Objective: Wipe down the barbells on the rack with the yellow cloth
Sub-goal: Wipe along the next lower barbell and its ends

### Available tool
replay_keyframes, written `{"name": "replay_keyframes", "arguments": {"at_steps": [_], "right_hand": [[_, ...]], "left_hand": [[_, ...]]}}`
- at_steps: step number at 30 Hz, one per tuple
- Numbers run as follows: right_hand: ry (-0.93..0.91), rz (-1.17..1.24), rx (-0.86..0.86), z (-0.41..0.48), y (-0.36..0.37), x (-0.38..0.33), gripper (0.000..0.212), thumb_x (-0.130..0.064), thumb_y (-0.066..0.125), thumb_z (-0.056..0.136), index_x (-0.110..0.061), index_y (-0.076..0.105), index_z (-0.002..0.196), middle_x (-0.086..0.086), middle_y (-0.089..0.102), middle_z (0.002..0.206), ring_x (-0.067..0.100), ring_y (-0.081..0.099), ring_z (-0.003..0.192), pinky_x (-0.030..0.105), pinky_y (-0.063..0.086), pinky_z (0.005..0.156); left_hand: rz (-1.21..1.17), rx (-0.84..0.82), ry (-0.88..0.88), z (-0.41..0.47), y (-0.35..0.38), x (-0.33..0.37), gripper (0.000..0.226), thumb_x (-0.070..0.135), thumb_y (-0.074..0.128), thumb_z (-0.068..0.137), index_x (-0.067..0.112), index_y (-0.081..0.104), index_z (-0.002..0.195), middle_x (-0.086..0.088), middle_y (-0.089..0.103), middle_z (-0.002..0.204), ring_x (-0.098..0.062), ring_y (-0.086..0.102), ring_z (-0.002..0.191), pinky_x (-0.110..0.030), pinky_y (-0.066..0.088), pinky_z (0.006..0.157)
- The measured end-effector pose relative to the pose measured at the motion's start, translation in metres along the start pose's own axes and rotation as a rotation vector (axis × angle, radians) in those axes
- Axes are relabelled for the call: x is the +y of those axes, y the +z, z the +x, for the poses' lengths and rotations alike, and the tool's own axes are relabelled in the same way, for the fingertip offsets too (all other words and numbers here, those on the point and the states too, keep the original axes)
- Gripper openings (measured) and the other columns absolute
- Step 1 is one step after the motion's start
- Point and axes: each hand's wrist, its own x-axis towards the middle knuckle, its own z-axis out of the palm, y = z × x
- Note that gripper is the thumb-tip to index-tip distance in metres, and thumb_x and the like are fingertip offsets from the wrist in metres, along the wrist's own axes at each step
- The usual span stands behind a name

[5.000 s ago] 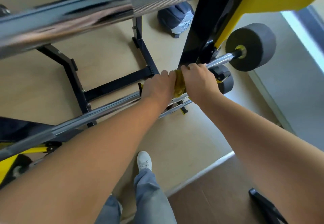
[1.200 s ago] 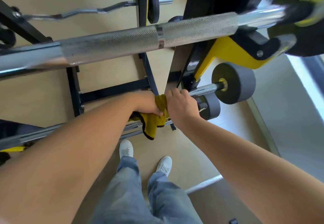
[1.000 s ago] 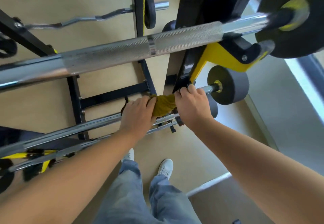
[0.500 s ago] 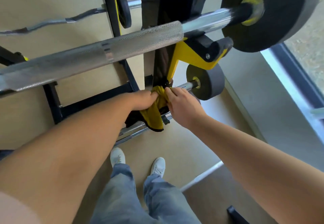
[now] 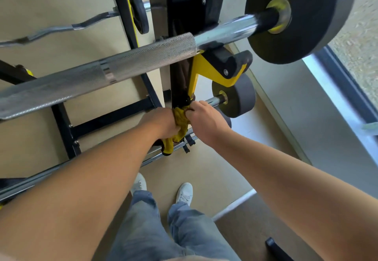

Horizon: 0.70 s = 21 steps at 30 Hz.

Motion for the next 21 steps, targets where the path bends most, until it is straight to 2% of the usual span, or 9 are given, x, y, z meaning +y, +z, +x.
{"name": "replay_keyframes", "arguments": {"at_steps": [2, 3, 4, 6, 9, 12, 16, 19, 21], "right_hand": [[-0.008, -0.055, -0.017, 0.0, -0.006, 0.001, 0.021, -0.013, 0.053, 0.098, -0.012, 0.063, 0.117, 0.008, 0.055, 0.107, 0.02, 0.045, 0.088, 0.031, 0.044, 0.072], [-0.013, -0.094, -0.021, 0.001, -0.011, 0.001, 0.021, -0.013, 0.05, 0.1, -0.01, 0.061, 0.117, 0.009, 0.056, 0.106, 0.022, 0.048, 0.089, 0.032, 0.046, 0.074], [-0.017, -0.133, -0.019, 0.002, -0.015, 0.002, 0.021, -0.013, 0.048, 0.101, -0.008, 0.062, 0.117, 0.01, 0.056, 0.103, 0.023, 0.05, 0.089, 0.033, 0.047, 0.075], [-0.017, -0.185, -0.005, 0.007, -0.021, 0.004, 0.022, -0.013, 0.048, 0.102, -0.007, 0.065, 0.112, 0.008, 0.05, 0.09, 0.022, 0.047, 0.083, 0.032, 0.045, 0.072], [0.051, -0.203, -0.027, 0.007, -0.029, 0.014, 0.024, -0.015, 0.049, 0.102, -0.007, 0.068, 0.114, 0.007, 0.05, 0.088, 0.021, 0.047, 0.084, 0.031, 0.04, 0.068], [0.13, -0.36, -0.039, -0.003, -0.038, 0.034, 0.02, -0.025, 0.06, 0.098, -0.015, 0.072, 0.11, 0.005, 0.06, 0.095, 0.025, 0.051, 0.096, 0.034, 0.039, 0.075], [0.19, -0.371, 0.063, -0.015, -0.045, 0.068, 0.019, -0.028, 0.061, 0.097, -0.017, 0.071, 0.108, 0.0, 0.05, 0.091, 0.026, 0.044, 0.11, 0.042, 0.031, 0.092], [0.065, -0.35, 0.11, -0.023, -0.043, 0.079, 0.03, -0.036, 0.065, 0.092, -0.027, 0.065, 0.12, -0.002, 0.057, 0.124, 0.026, 0.038, 0.126, 0.047, 0.029, 0.1], [0.138, -0.285, 0.125, -0.025, -0.041, 0.087, 0.061, -0.04, 0.074, 0.083, -0.031, 0.049, 0.137, 0.004, 0.041, 0.15, 0.032, 0.027, 0.139, 0.053, 0.03, 0.105]], "left_hand": [[-0.116, -0.209, 0.018, 0.009, -0.012, 0.003, 0.024, 0.038, 0.051, 0.089, 0.018, 0.063, 0.09, -0.004, 0.063, 0.079, -0.018, 0.06, 0.07, -0.03, 0.041, 0.057], [-0.134, -0.218, -0.006, 0.01, -0.012, 0.004, 0.022, 0.037, 0.052, 0.088, 0.017, 0.061, 0.086, -0.005, 0.062, 0.077, -0.018, 0.059, 0.069, -0.029, 0.04, 0.056], [-0.149, -0.159, -0.045, 0.006, -0.01, 0.006, 0.023, 0.038, 0.052, 0.088, 0.017, 0.058, 0.083, -0.004, 0.061, 0.075, -0.018, 0.058, 0.067, -0.029, 0.039, 0.056], [-0.11, 0.139, -0.112, -0.014, 0.005, 0.008, 0.024, 0.041, 0.053, 0.089, 0.017, 0.055, 0.086, 0.002, 0.061, 0.076, -0.018, 0.058, 0.067, -0.029, 0.041, 0.057], [-0.063, 0.538, -0.02, -0.042, 0.033, 0.01, 0.031, 0.035, 0.061, 0.087, 0.019, 0.057, 0.113, -0.001, 0.064, 0.101, -0.022, 0.062, 0.09, -0.036, 0.048, 0.075], [-0.221, 0.596, 0.147, -0.043, 0.042, 0.013, 0.045, 0.021, 0.066, 0.085, 0.015, 0.058, 0.129, -0.004, 0.06, 0.125, -0.026, 0.055, 0.114, -0.042, 0.045, 0.097], [-0.208, 0.614, 0.371, -0.036, 0.035, 0.051, 0.035, 0.032, 0.054, 0.094, 0.015, 0.061, 0.124, -0.002, 0.065, 0.12, -0.021, 0.055, 0.112, -0.038, 0.046, 0.098], [-0.149, 0.611, 0.418, -0.023, 0.026, 0.08, 0.035, 0.042, 0.033, 0.099, 0.017, 0.058, 0.104, 0.0, 0.064, 0.101, -0.018, 0.055, 0.095, -0.031, 0.046, 0.082], [-0.157, 0.611, 0.435, -0.012, 0.022, 0.089, 0.039, 0.038, 0.03, 0.101, 0.014, 0.06, 0.108, -0.002, 0.066, 0.104, -0.019, 0.055, 0.096, -0.031, 0.047, 0.082]]}}
